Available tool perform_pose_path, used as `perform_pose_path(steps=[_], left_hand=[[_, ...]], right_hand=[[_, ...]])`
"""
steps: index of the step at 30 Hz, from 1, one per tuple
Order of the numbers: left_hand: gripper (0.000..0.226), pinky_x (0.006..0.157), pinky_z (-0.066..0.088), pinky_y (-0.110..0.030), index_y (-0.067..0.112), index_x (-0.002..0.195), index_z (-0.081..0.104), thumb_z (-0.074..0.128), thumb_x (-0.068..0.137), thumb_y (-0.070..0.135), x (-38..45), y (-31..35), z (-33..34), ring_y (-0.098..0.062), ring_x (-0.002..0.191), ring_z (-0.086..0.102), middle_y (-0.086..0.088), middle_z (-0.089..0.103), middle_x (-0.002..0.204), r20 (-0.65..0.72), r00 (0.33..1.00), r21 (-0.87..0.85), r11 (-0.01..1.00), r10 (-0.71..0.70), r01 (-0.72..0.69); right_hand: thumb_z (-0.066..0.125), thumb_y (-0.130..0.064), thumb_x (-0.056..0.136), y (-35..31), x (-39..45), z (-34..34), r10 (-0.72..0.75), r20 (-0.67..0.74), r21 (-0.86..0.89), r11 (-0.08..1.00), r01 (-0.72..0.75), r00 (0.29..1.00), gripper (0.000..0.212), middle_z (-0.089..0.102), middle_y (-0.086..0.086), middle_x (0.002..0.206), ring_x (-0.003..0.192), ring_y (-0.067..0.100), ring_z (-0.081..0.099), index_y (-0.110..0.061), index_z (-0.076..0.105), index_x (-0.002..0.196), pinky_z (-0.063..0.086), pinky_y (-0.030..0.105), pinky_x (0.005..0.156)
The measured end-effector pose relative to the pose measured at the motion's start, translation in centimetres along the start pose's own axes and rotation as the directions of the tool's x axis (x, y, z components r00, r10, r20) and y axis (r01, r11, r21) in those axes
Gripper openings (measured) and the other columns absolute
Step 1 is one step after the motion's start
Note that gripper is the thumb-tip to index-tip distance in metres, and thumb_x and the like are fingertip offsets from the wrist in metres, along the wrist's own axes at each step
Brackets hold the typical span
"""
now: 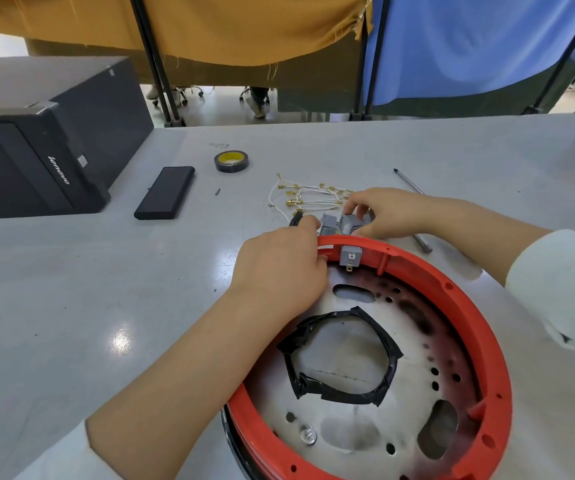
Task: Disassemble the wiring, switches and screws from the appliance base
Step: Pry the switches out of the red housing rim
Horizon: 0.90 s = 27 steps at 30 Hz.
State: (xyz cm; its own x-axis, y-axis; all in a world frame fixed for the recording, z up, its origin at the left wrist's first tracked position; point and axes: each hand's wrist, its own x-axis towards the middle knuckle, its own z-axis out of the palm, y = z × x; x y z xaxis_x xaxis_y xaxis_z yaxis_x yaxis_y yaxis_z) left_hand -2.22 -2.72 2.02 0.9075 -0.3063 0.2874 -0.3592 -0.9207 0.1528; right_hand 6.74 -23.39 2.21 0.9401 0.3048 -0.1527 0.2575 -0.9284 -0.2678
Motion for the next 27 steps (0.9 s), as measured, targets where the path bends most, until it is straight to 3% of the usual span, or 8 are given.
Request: perform_pose_path(steps=[3,9,17,21,23,25,27], left_hand=[[0.036,0.064,0.034,-0.03,0.025,0.126,0.044,0.045,0.092,0.036,0.0,0.0,0.0,-0.028,0.095,0.062,-0.002,0.066,0.106,-0.003,1.0,-0.005,1.0,0.009,-0.009],[0.034,0.063,0.032,-0.03,0.025,0.125,0.045,0.044,0.092,0.035,-0.1,0.0,-0.2,-0.027,0.093,0.061,-0.001,0.065,0.104,0.02,1.0,-0.017,1.0,0.006,-0.006],[0.011,0.051,0.021,-0.03,0.023,0.101,0.048,0.043,0.094,0.031,-0.2,0.1,-0.7,-0.023,0.078,0.049,0.001,0.063,0.098,0.049,0.999,-0.001,1.0,0.018,-0.018],[0.01,0.049,0.02,-0.03,0.022,0.1,0.048,0.043,0.093,0.027,-0.2,0.0,-0.9,-0.022,0.075,0.043,-0.001,0.063,0.095,0.055,0.998,0.002,1.0,-0.001,0.0],[0.01,0.049,0.02,-0.03,0.023,0.1,0.05,0.045,0.091,0.024,-0.3,0.1,-1.1,-0.022,0.074,0.043,-0.001,0.063,0.095,0.061,0.998,0.005,1.0,-0.015,0.014],[0.01,0.05,0.021,-0.03,0.024,0.099,0.049,0.046,0.09,0.021,-0.5,0.2,-1.3,-0.023,0.074,0.043,-0.001,0.062,0.095,0.072,0.997,0.014,1.0,-0.027,0.026],[0.012,0.055,0.025,-0.03,0.024,0.101,0.049,0.047,0.09,0.019,-0.6,0.4,-1.4,-0.023,0.073,0.043,-0.001,0.063,0.096,0.079,0.996,0.031,0.999,-0.04,0.038]], right_hand=[[0.069,-0.039,0.082,-0.5,0.3,0.2,0.016,0.0,-0.031,0.999,-0.016,1.0,0.032,0.054,-0.003,0.098,0.077,0.008,0.051,-0.025,0.053,0.105,0.036,0.022,0.061],[0.062,-0.043,0.087,-1.9,0.9,0.4,-0.007,0.01,-0.108,0.994,0.008,1.0,0.046,0.044,-0.003,0.101,0.091,0.016,0.046,-0.019,0.052,0.125,0.035,0.026,0.077],[0.064,-0.043,0.086,-1.9,-1.2,-1.0,0.048,-0.02,-0.057,0.997,-0.049,0.999,0.054,0.04,0.001,0.122,0.099,0.016,0.049,-0.023,0.045,0.133,0.041,0.03,0.09],[0.057,-0.037,0.092,-3.6,-4.7,-2.4,0.085,-0.135,0.241,0.969,-0.05,0.987,0.032,0.056,-0.01,0.104,0.088,0.007,0.056,-0.025,0.057,0.122,0.041,0.019,0.067],[0.054,-0.032,0.094,-5.1,-6.9,-2.5,0.077,-0.126,0.292,0.956,-0.037,0.989,0.024,0.058,-0.012,0.098,0.086,0.005,0.057,-0.024,0.059,0.116,0.041,0.017,0.064],[0.049,-0.025,0.095,-6.6,-8.7,-1.9,0.062,-0.071,0.158,0.986,-0.05,0.996,0.021,0.06,-0.007,0.1,0.088,0.013,0.056,-0.021,0.059,0.113,0.043,0.02,0.068],[0.045,-0.017,0.094,-7.6,-9.7,-0.7,0.048,-0.017,-0.013,0.999,-0.048,0.999,0.02,0.058,0.003,0.105,0.091,0.021,0.055,-0.014,0.054,0.112,0.044,0.031,0.073]])
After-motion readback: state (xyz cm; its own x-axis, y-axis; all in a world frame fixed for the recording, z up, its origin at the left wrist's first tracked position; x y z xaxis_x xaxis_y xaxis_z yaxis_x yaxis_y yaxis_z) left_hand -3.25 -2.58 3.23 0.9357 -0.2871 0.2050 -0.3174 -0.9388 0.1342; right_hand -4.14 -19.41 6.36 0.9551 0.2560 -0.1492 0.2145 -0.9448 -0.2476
